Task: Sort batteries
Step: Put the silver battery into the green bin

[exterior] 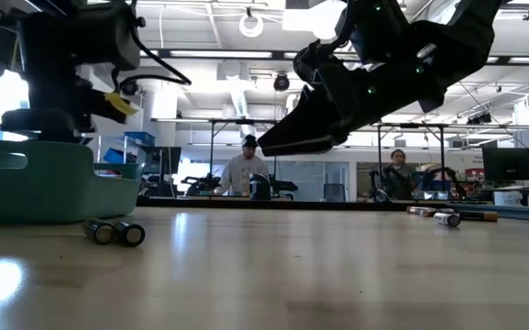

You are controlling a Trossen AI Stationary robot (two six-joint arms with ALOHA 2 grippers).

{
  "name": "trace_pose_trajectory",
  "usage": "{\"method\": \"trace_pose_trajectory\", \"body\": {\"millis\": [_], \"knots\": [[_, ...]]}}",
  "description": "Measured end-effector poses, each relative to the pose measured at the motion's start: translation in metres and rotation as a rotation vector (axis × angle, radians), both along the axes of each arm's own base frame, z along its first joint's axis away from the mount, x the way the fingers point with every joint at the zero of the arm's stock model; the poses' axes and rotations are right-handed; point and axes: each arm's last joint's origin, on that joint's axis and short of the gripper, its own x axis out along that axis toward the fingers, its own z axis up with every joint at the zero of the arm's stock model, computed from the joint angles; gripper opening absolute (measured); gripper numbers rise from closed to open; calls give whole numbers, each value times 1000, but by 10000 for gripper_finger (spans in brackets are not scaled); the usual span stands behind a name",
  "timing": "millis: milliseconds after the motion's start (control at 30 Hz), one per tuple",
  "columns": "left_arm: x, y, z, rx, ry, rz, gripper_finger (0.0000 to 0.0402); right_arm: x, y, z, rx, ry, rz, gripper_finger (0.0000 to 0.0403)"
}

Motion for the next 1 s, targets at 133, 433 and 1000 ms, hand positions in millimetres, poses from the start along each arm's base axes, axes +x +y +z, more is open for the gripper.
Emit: {"method": "trace_pose_trajectory", "body": {"millis": [133, 433, 1000], "knots": [[0, 5, -2, 5, -4, 24, 56, 0, 0, 0, 0, 0, 0, 238], [-2, 12, -1, 13, 11, 50, 139, 0, 0, 0, -1, 3, 2, 238], [37, -1, 64, 406, -534, 39, 156, -74, -30, 45, 308, 424, -361, 238]]}}
